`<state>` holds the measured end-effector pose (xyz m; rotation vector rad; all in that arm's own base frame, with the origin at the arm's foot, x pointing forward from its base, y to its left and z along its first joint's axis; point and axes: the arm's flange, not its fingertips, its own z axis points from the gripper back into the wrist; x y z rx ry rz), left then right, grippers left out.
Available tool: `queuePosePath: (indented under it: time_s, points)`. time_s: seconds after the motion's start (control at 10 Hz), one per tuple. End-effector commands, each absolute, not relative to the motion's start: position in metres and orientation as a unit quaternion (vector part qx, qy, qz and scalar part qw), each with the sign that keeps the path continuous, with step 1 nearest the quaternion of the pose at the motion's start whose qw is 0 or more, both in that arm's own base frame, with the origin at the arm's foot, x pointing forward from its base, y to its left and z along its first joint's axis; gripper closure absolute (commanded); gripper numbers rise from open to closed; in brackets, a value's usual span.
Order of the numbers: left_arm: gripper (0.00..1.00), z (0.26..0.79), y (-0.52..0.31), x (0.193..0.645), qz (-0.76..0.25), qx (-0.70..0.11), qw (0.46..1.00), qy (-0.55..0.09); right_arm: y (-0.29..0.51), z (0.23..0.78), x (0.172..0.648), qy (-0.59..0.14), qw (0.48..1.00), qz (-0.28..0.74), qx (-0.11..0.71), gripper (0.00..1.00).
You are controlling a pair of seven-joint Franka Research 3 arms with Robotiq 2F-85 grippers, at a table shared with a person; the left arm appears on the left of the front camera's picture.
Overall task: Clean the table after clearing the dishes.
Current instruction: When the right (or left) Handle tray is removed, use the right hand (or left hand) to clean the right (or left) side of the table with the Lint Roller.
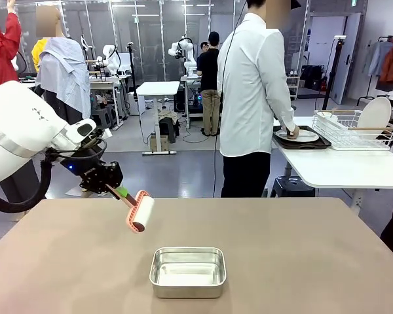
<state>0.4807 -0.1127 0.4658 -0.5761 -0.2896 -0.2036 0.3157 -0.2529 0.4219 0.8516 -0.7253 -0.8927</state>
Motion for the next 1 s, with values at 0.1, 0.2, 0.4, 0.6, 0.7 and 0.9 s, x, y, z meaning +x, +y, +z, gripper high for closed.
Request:
queuePosePath:
  time_s: [0.1, 0.2, 0.4, 0.6, 0.7, 0.9]
  points:
    - [0.80, 0.458, -0.076, 0.506, -0.034, -0.376, 0.921, -0.098, -0.254, 0.423, 0.314, -0.331, 0.757, -0.406, 0.390, 0.00]
    - [0.80, 0.445, -0.067, 0.505, -0.017, -0.386, 0.919, -0.083, -0.254, 0.423, 0.314, -0.331, 0.757, -0.406, 0.390, 0.00]
    - [0.80, 0.412, -0.055, 0.510, -0.001, -0.435, 0.898, -0.061, -0.254, 0.423, 0.314, -0.331, 0.757, -0.406, 0.390, 0.00]
    - [0.80, 0.379, -0.054, 0.511, -0.011, -0.453, 0.890, -0.042, -0.254, 0.423, 0.314, -0.331, 0.757, -0.406, 0.390, 0.00]
    - [0.80, 0.367, -0.053, 0.511, -0.014, -0.465, 0.884, -0.044, -0.254, 0.423, 0.314, -0.331, 0.757, -0.406, 0.390, 0.00]
    - [0.80, 0.340, -0.056, 0.509, -0.022, -0.446, 0.893, -0.059, -0.254, 0.423, 0.314, -0.331, 0.757, -0.406, 0.390, 0.00]
